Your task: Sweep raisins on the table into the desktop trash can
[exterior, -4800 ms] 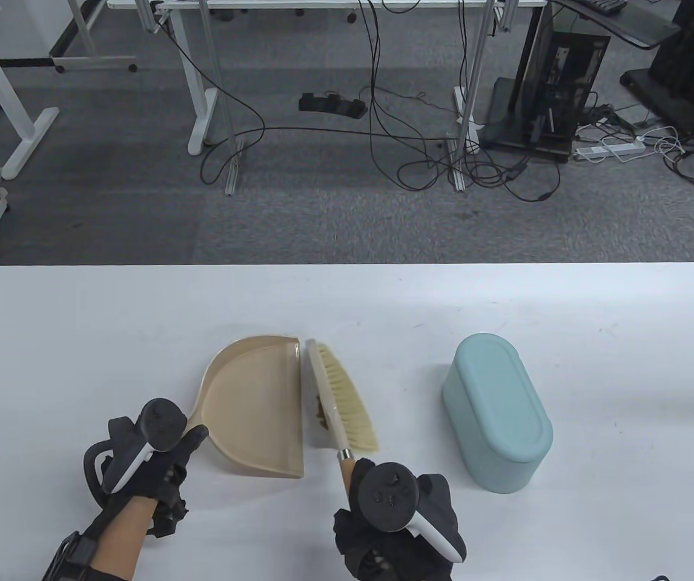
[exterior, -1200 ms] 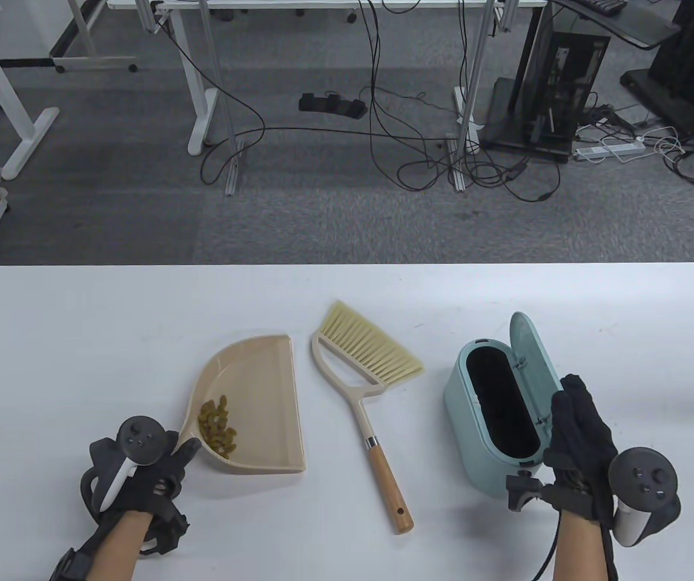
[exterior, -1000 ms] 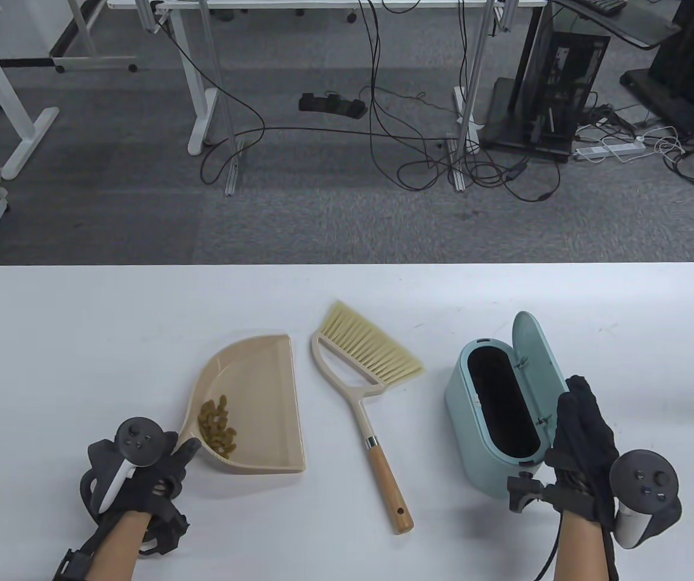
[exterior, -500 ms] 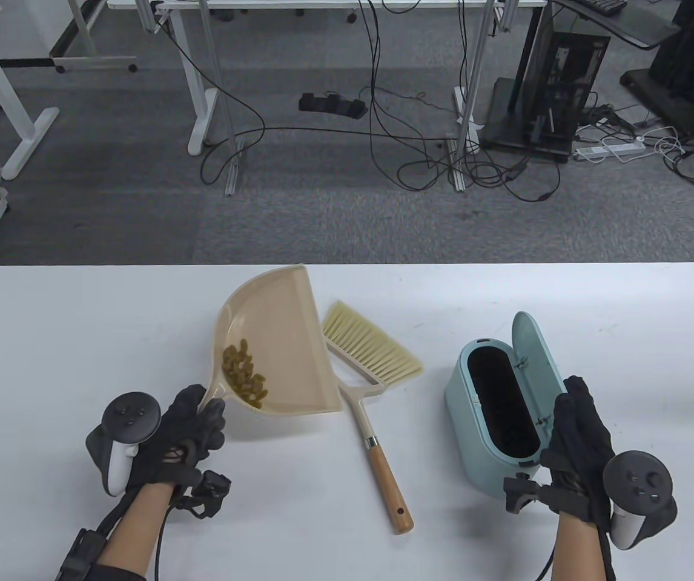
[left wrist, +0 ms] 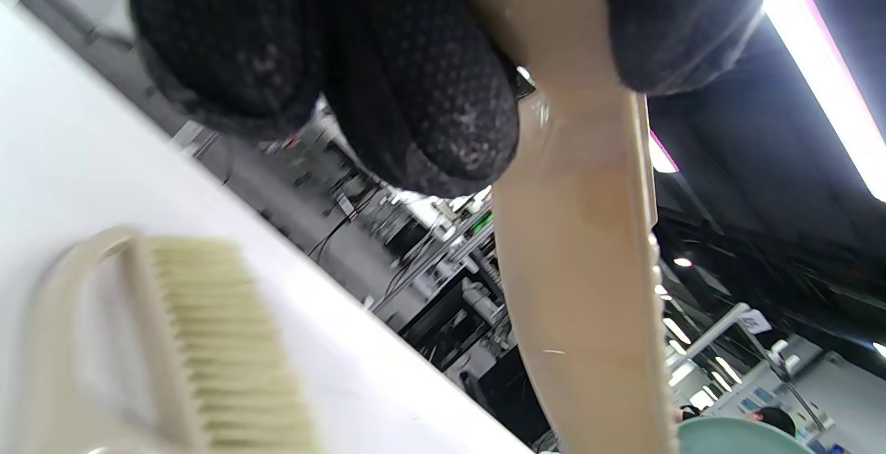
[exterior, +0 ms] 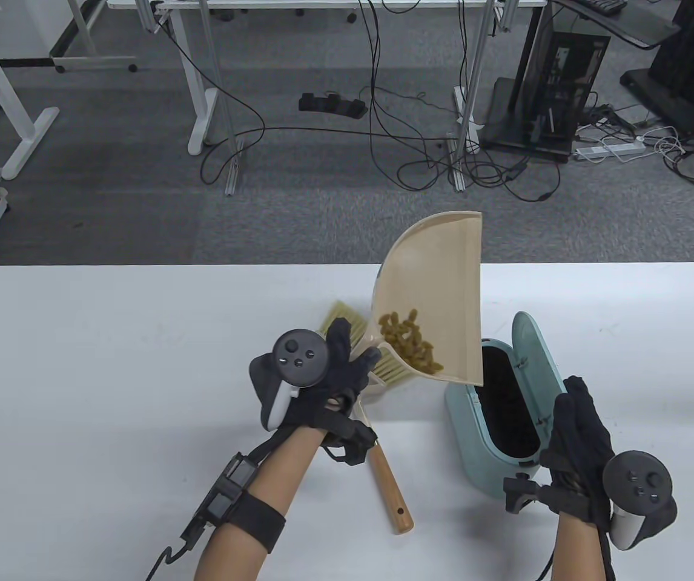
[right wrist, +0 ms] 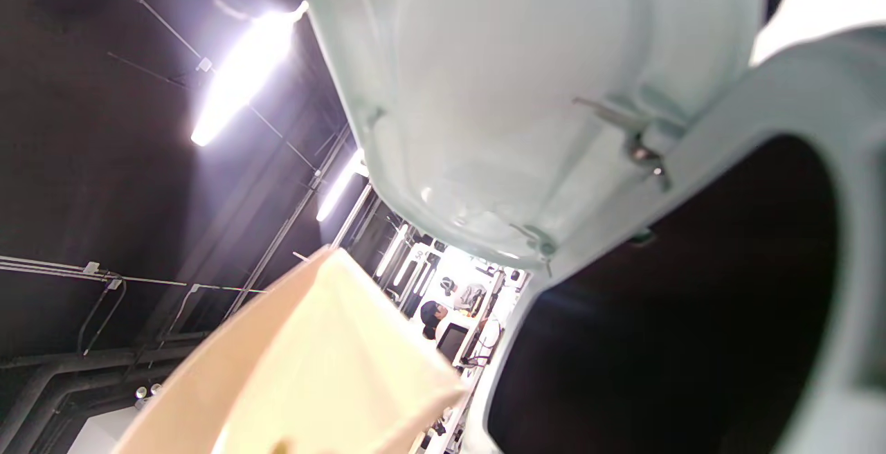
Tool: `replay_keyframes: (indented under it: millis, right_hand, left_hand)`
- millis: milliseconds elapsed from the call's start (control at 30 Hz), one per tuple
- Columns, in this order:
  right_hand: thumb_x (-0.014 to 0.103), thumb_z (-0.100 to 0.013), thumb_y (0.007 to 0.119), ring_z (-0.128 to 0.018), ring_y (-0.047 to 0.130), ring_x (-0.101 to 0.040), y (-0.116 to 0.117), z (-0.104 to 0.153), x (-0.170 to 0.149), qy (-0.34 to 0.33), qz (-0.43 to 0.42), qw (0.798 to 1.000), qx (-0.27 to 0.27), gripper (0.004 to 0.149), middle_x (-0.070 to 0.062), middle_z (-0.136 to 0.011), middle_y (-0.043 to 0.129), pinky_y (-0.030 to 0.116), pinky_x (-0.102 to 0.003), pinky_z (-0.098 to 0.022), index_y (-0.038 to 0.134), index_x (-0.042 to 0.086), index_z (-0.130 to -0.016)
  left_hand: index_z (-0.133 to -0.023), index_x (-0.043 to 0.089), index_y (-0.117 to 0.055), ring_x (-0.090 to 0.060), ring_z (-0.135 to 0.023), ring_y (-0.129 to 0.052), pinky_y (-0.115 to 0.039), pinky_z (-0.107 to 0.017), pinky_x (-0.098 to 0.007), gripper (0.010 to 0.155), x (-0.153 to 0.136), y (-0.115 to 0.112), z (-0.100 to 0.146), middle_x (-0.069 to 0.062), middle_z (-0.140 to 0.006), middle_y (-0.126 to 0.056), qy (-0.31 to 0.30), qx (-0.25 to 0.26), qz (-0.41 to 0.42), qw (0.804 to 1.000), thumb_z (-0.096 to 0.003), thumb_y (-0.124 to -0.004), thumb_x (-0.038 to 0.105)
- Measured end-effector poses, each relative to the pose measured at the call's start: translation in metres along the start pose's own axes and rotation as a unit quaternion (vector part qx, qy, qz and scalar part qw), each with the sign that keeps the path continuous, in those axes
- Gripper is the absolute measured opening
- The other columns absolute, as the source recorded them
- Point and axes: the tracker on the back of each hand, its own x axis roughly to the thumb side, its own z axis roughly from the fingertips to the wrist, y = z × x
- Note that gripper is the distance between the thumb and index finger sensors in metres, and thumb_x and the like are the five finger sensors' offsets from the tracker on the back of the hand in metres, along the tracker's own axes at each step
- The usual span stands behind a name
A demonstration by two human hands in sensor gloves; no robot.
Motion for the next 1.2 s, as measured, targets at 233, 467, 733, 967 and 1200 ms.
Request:
replay_keyframes:
  millis: [233,467,733,967,1200]
  right_hand:
    - [0.051,-0.06,0.059,-0.075,0.083,-0.047,0.0,0.0,0.0,0.0,-0.003,1.0,0.003,0.061,-0.021,-0.094,0.078,0.069,-0.059,-0.051,0.061,0.009,-0.105]
    - [0.051,-0.06,0.059,-0.075,0.083,-0.047,-0.001,0.0,0.0,0.0,-0.003,1.0,0.003,0.061,-0.021,-0.094,0.078,0.069,-0.059,-0.052,0.061,0.01,-0.105]
    - [0.051,-0.06,0.059,-0.075,0.083,-0.047,-0.001,0.0,-0.001,0.002,-0.007,1.0,0.003,0.061,-0.02,-0.094,0.078,0.069,-0.059,-0.051,0.06,0.01,-0.105]
    - [0.051,-0.06,0.058,-0.075,0.083,-0.047,-0.001,0.0,-0.001,0.0,-0.005,1.0,0.002,0.061,-0.02,-0.094,0.078,0.069,-0.059,-0.052,0.061,0.01,-0.105]
    - [0.052,-0.06,0.058,-0.075,0.083,-0.046,-0.001,0.0,-0.001,0.001,-0.007,1.0,0.0,0.061,-0.02,-0.094,0.078,0.069,-0.059,-0.052,0.06,0.01,-0.105]
  left_hand:
    - [-0.103,0.005,-0.05,-0.013,-0.044,-0.103,-0.087,-0.038,-0.038,0.072,0.035,-0.004,0.005,-0.008,-0.078,-0.089,-0.105,0.052,-0.077,0.99,-0.0522,-0.079,0.048]
    - [-0.103,0.006,-0.05,-0.012,-0.045,-0.103,-0.087,-0.038,-0.038,0.071,0.03,0.004,0.006,-0.007,-0.079,-0.088,-0.108,0.064,-0.089,0.988,-0.0533,-0.078,0.048]
    - [-0.104,0.009,-0.05,-0.009,-0.045,-0.104,-0.088,-0.038,-0.035,0.07,-0.003,0.016,0.007,-0.005,-0.079,-0.089,-0.092,0.049,-0.016,0.994,-0.0539,-0.075,0.051]
    - [-0.103,0.008,-0.053,-0.011,-0.042,-0.104,-0.088,-0.035,-0.036,0.07,-0.083,0.049,0.031,-0.006,-0.077,-0.09,-0.033,0.047,0.05,0.997,-0.0533,-0.077,0.05]
    - [-0.101,0.008,-0.057,-0.01,-0.038,-0.105,-0.088,-0.032,-0.035,0.068,-0.177,0.083,0.065,-0.006,-0.074,-0.093,0.063,0.047,-0.024,0.997,-0.0525,-0.078,0.051]
